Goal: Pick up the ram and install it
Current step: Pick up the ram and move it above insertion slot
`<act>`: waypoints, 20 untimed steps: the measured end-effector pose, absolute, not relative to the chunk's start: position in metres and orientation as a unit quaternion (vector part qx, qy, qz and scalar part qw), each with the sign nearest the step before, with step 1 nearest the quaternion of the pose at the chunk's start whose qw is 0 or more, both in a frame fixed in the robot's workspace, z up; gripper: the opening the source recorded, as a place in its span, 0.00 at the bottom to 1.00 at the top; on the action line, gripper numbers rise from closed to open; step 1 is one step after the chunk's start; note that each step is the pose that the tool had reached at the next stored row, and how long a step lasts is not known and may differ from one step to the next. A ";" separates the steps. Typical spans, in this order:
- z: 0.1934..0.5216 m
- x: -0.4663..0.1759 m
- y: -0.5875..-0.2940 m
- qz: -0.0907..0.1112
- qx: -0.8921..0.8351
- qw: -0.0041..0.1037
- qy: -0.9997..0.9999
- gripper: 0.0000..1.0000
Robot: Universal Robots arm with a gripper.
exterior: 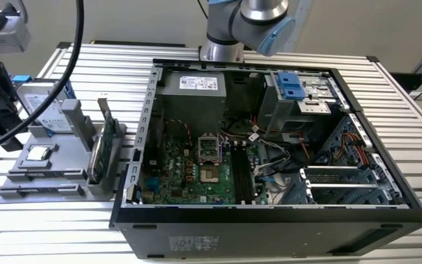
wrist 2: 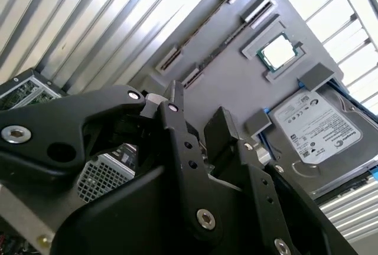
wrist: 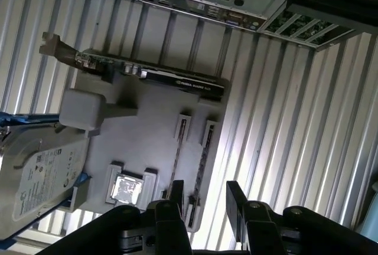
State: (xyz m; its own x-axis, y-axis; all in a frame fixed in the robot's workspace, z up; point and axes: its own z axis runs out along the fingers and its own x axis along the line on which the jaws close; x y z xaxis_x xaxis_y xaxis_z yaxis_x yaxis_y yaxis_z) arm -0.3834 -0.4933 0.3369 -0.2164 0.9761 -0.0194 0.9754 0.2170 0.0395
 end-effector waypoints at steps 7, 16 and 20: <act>0.335 -0.383 -0.493 0.009 0.644 0.020 0.764 1.00; 0.332 -0.384 -0.493 0.008 0.665 0.021 0.746 1.00; 0.331 -0.384 -0.493 0.008 0.671 0.021 0.741 1.00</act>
